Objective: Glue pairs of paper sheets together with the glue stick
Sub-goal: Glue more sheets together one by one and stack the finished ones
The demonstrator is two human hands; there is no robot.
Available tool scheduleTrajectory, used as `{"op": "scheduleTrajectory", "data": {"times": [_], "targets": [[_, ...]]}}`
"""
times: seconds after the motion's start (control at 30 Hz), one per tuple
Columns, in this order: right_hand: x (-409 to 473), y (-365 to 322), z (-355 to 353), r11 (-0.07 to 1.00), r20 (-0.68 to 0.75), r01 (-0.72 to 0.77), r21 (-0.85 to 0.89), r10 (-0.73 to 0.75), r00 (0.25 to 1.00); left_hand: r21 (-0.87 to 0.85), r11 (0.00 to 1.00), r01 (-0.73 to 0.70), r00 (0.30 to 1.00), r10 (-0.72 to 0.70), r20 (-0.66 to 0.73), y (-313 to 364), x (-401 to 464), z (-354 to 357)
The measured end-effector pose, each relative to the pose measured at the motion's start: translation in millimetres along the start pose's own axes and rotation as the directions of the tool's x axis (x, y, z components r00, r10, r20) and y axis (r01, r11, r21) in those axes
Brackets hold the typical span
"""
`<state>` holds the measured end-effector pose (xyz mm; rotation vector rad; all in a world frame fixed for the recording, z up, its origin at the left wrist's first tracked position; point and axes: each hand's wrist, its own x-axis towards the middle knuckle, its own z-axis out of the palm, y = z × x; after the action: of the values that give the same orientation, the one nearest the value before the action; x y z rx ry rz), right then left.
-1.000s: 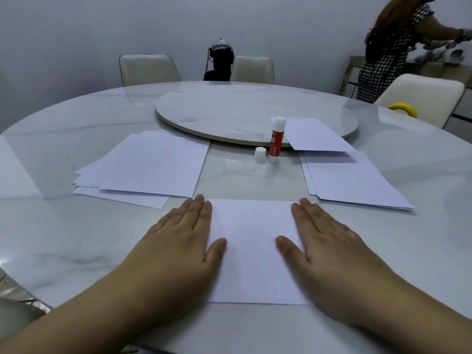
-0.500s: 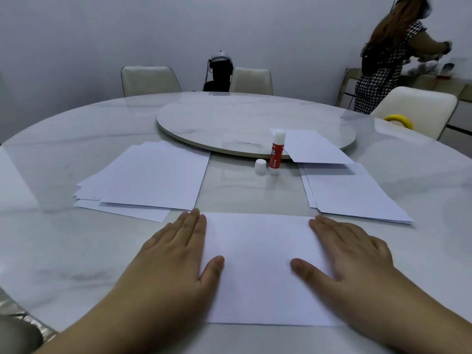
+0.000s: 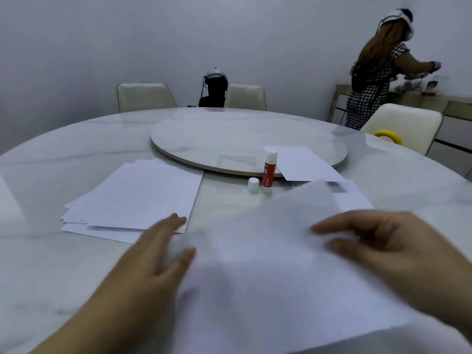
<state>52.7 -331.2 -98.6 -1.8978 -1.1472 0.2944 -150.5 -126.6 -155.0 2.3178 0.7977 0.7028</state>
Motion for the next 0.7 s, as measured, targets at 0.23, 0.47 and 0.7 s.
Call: {"op": "scheduleTrajectory", "data": {"times": [0.23,0.47,0.7], "targets": [[61,2,-77,0.922,-0.549,0.162,0.352,0.063,0.833,0.442,0.89,-0.107,0.988,0.048,0.144,-44,63,-38],[157,41,-31,0.725,-0.574,0.097,0.682,0.449,0.685,0.521,0.809,-0.27,0.963,0.219,0.159,-50,65,-22],[199,79,15,0.749,-0.584,-0.226,0.623,0.637,0.502,0.538,0.81,-0.235,0.967,0.253,0.041,-49,57,-20]]}}
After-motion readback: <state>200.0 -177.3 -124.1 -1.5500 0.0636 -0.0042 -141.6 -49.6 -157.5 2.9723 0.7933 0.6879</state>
